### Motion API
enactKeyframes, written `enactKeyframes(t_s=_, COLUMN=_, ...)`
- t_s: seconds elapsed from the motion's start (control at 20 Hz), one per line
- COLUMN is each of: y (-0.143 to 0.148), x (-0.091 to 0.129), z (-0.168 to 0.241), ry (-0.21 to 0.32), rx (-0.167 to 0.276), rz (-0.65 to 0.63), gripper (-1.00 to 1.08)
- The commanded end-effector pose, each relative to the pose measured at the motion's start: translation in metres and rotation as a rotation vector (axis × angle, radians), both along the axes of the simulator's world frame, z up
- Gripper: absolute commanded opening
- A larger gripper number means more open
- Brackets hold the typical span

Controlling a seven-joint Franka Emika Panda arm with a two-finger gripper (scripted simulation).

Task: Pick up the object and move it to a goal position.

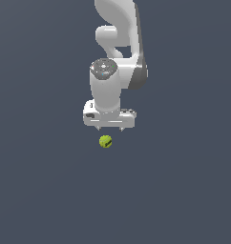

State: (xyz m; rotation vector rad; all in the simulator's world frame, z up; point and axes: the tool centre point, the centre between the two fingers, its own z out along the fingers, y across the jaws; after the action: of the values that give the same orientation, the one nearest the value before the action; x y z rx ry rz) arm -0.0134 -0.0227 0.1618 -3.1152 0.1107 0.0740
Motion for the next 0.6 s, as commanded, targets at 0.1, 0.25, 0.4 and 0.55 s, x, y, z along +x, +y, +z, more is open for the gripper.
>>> enactKeyframes(t_s=0.1, y=-0.002, x=0.000, z=0.001, ry=0.001, rx=-0.002, rz=0.000, gripper=1.00)
enactKeyframes(t_s=0.25, y=-0.011, x=-0.001, z=0.006, ry=0.004, rx=-0.009, rz=-0.001, gripper=1.00)
enactKeyframes(t_s=0.4, y=-0.020, x=-0.002, z=0.011, ry=0.007, rx=-0.016, rz=-0.004, gripper=1.00)
enactKeyframes(t_s=0.55, y=-0.021, x=-0.002, z=0.013, ry=0.008, rx=-0.018, rz=-0.006, gripper=1.00)
